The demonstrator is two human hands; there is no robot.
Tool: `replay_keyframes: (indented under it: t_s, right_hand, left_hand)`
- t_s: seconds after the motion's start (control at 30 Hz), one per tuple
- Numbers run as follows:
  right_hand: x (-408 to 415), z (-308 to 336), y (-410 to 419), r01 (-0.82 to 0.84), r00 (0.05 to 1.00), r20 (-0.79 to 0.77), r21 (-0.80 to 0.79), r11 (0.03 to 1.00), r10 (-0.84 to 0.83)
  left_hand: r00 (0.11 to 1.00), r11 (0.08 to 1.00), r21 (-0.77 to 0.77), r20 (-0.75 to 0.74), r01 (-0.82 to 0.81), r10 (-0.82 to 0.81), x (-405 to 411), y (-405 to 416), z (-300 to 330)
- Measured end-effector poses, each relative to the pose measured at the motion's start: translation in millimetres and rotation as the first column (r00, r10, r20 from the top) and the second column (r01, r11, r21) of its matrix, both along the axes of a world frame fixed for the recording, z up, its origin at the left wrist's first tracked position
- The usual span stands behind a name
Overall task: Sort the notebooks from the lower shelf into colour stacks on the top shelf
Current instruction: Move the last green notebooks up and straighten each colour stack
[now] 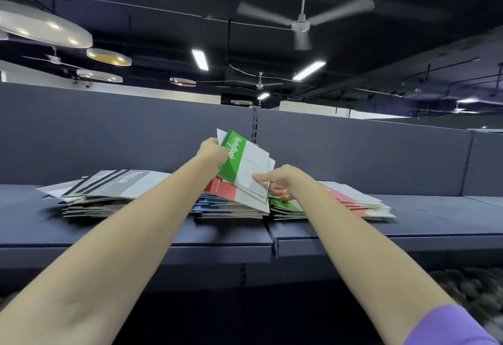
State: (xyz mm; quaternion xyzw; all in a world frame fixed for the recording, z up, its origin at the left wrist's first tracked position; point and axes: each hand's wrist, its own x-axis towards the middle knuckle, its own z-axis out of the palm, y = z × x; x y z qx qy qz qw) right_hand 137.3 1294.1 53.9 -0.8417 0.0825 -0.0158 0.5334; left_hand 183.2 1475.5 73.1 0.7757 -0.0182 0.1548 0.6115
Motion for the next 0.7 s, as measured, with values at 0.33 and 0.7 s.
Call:
replay_keyframes:
  t_s: [0.33,0.7]
  right_hand:
    - [-3,-22,-28,0.255,0.947,0.192,0.037,0.966,-0.257]
    - [-18,-23,-59,0.527,0.85,0.259,-0.459,0.715,-0.46]
  left_hand:
    - [0.997,0.992,0.125,-0.067,0.034,-0.026,0,8,-6]
    - [1.0,0.995,0.097,-0.027,0.015,-0.013,3,16,-9]
